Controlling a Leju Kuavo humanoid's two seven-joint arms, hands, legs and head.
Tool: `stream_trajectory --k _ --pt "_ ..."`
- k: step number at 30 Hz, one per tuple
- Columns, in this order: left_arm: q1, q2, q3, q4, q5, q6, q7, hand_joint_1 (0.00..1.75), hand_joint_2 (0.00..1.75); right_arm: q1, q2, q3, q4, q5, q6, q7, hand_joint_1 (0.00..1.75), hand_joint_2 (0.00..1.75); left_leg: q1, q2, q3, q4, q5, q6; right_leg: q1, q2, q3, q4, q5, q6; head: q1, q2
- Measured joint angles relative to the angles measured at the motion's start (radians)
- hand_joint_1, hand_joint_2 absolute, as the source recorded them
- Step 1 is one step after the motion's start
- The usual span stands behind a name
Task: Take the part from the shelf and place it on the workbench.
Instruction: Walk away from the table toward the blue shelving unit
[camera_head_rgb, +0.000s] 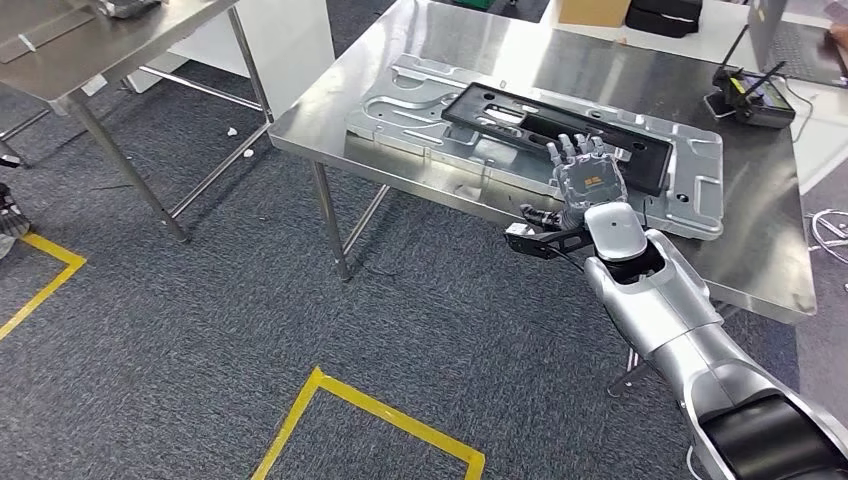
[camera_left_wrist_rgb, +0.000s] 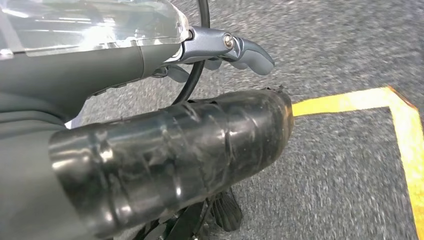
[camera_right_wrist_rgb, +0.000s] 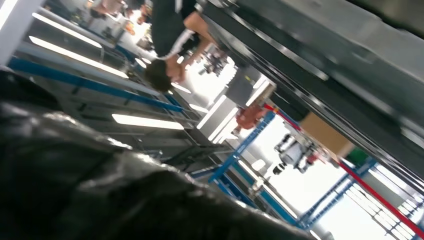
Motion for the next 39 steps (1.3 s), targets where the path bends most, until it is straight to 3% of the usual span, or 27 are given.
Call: stream_trajectory --k 2,4,5,6,8,9,11,12,15,17,19,20,22,24,25,26,27,29,31,33,35,36,37,39 --pt "0.001 -0.003 0.0 0.0 0.0 0.002 0.0 0.0 0.0 -0.001 -0.002 0.0 0.001 0.0 0.0 0.0 0.0 0.0 0.006 -0.022 -0.007 0.0 0.001 -0.006 0.004 0.024 0.023 -0.055 0.012 -0.008 0.0 0.0" --pt "0.005 -0.002 0.001 0.0 0.0 0.003 0.001 0.0 0.0 -0.002 -0.001 0.0 0.0 0.0 0.0 0.0 0.0 0.0 0.009 -0.042 -0.011 -0.003 0.002 -0.015 0.003 0.003 0.031 -0.069 0.013 -0.009 0.001 0.0" --pt "0.007 -0.002 0.001 0.0 -0.001 0.003 0.001 0.0 0.0 -0.003 0.002 0.0 -0.001 0.0 0.0 0.0 0.0 0.0 0.006 -0.032 -0.013 0.001 -0.003 -0.02 -0.001 -0.009 0.039 -0.079 0.014 -0.01 0.0 0.0" --pt "0.008 -0.002 0.001 0.0 -0.002 0.004 0.002 0.0 0.0 -0.004 0.005 0.0 -0.002 0.0 0.0 0.0 0.0 0.0 0.004 -0.007 -0.02 0.02 -0.016 -0.025 -0.005 -0.023 0.048 -0.089 0.016 -0.012 -0.004 0.0" --pt "0.006 -0.002 0.001 0.0 -0.002 0.004 0.003 0.0 0.0 -0.004 0.008 0.0 -0.003 0.0 0.001 0.0 0.0 0.0 0.005 0.061 -0.065 0.115 -0.066 -0.037 -0.007 -0.049 0.06 -0.1 0.015 -0.015 -0.01 0.0" --pt "0.004 -0.002 0.001 0.0 -0.003 0.004 0.003 0.0 0.0 -0.003 0.008 0.0 -0.002 0.0 0.001 0.0 0.0 0.0 0.011 0.081 -0.098 0.179 -0.093 -0.043 -0.008 -0.064 0.062 -0.1 0.013 -0.015 -0.012 0.0" --pt "0.003 -0.001 0.001 0.0 -0.004 0.005 0.003 0.0 0.0 0.001 0.007 0.0 0.0 0.0 0.001 0.0 0.0 0.0 0.022 0.095 -0.141 0.257 -0.109 -0.054 -0.01 -0.09 0.065 -0.097 0.006 -0.011 -0.012 0.0" --pt "0.005 -0.001 0.001 0.0 -0.005 0.005 0.003 0.0 0.0 0.003 0.007 0.0 0.0 0.0 0.001 0.0 0.0 0.0 0.027 0.099 -0.135 0.242 -0.09 -0.06 -0.013 -0.102 0.067 -0.095 0.003 -0.007 -0.012 0.0" --pt "0.007 0.0 0.001 0.0 -0.007 0.005 0.003 0.0 0.0 0.003 0.006 0.0 0.0 -0.001 0.001 0.0 0.0 0.0 0.028 0.139 -0.041 0.057 -0.003 -0.069 -0.02 -0.134 0.076 -0.084 -0.014 0.012 -0.014 0.0" --pt "0.005 0.0 0.001 0.0 -0.007 0.005 0.001 0.0 0.0 0.003 0.003 0.001 0.0 -0.001 0.001 0.0 0.0 0.0 0.019 0.155 -0.012 -0.003 0.006 -0.058 -0.016 -0.153 0.081 -0.08 -0.022 0.024 -0.015 0.0" --pt "0.005 0.001 0.001 0.0 -0.008 0.005 0.0 0.0 0.0 0.002 0.001 0.001 -0.001 -0.001 0.001 -0.002 0.0 0.0 0.017 0.134 -0.013 -0.005 0.006 -0.04 -0.015 -0.169 0.088 -0.084 -0.025 0.034 -0.015 0.0" --pt "0.005 0.001 0.001 0.0 -0.008 0.005 0.0 0.0 0.0 0.001 0.002 0.001 -0.001 -0.002 0.001 -0.002 0.0 0.0 0.017 0.124 -0.01 -0.007 0.006 -0.033 -0.017 -0.165 0.091 -0.081 -0.03 0.04 -0.015 0.0" --pt "0.005 0.001 0.001 0.0 -0.009 0.005 -0.001 0.0 0.0 -0.001 0.0 0.001 -0.001 -0.002 0.001 -0.004 0.0 0.0 0.02 0.106 -0.004 -0.013 0.008 -0.018 -0.023 -0.123 0.071 -0.03 -0.066 0.046 -0.015 0.0" --pt "0.004 0.001 0.001 0.0 -0.009 0.004 -0.002 0.0 0.0 0.0 -0.005 0.001 0.0 -0.002 0.001 -0.006 0.0 0.0 0.02 0.087 -0.002 -0.014 0.007 -0.009 -0.022 -0.076 0.007 0.098 -0.126 0.045 -0.015 0.0" --pt "0.002 0.001 0.001 0.0 -0.009 0.004 -0.003 0.0 0.0 0.002 -0.008 0.002 0.0 -0.002 0.001 -0.006 0.0 0.0 0.017 0.075 -0.002 -0.013 0.007 -0.006 -0.019 -0.067 -0.033 0.167 -0.149 0.043 -0.015 0.0" --pt "0.002 0.002 0.001 0.0 -0.01 0.004 -0.003 0.0 0.0 0.004 -0.009 0.002 0.001 -0.002 0.001 -0.007 0.0 0.0 0.014 0.063 -0.002 -0.012 0.006 -0.005 -0.017 -0.064 -0.062 0.211 -0.154 0.04 -0.015 0.0" --pt "0.002 0.002 0.001 0.0 -0.01 0.004 -0.003 0.0 0.0 0.006 -0.01 0.002 0.002 -0.002 0.001 -0.007 0.0 0.0 0.011 0.05 0.0 -0.01 0.004 -0.003 -0.014 -0.061 -0.075 0.219 -0.139 0.036 -0.015 0.0" --pt "0.002 0.002 0.001 0.0 -0.01 0.004 -0.004 0.0 0.0 0.006 -0.011 0.003 0.002 -0.002 0.001 -0.008 0.0 0.0 0.005 0.023 0.005 -0.008 0.001 -0.001 -0.008 -0.047 -0.046 0.121 -0.058 0.019 -0.015 0.0" --pt "0.001 -0.001 0.001 0.0 -0.01 0.003 -0.007 0.0 0.0 0.005 -0.014 0.003 0.002 -0.002 0.001 -0.009 0.0 0.0 0.003 -0.002 0.006 -0.006 -0.001 -0.003 -0.004 -0.006 0.006 -0.007 0.003 0.0 -0.017 0.0" --pt "0.001 -0.003 0.001 0.0 -0.011 0.002 -0.009 0.0 0.0 0.003 -0.019 0.003 0.002 -0.003 0.001 -0.009 0.0 0.0 0.008 -0.025 0.001 -0.006 0.0 -0.011 0.0 0.013 0.03 -0.058 0.011 -0.008 -0.018 0.0" --pt "0.004 -0.001 0.001 0.0 -0.011 0.002 -0.01 0.0 0.0 0.001 -0.019 0.004 0.0 -0.003 0.001 -0.009 0.0 0.0 0.01 -0.041 -0.002 -0.011 0.001 -0.022 -0.003 -0.009 0.042 -0.075 0.012 -0.01 -0.017 0.0" --pt "0.006 0.0 0.001 -0.001 -0.011 0.002 -0.011 0.0 0.0 0.0 -0.017 0.004 -0.001 -0.003 0.001 -0.009 0.0 0.0 0.007 -0.032 -0.003 -0.009 -0.003 -0.028 -0.007 -0.02 0.049 -0.085 0.014 -0.011 -0.018 0.0" --pt "0.006 0.0 0.001 -0.001 -0.011 0.002 -0.013 0.0 0.0 -0.001 -0.016 0.004 -0.002 -0.003 0.001 -0.009 0.0 0.0 0.004 -0.006 -0.012 0.013 -0.018 -0.033 -0.011 -0.033 0.058 -0.096 0.016 -0.013 -0.021 0.0" --pt "0.003 -0.001 0.001 -0.001 -0.012 0.001 -0.017 0.0 0.0 0.0 -0.017 0.004 -0.003 -0.003 0.001 -0.009 0.0 0.0 0.006 0.059 -0.06 0.114 -0.07 -0.046 -0.013 -0.058 0.069 -0.106 0.016 -0.017 -0.028 0.0"
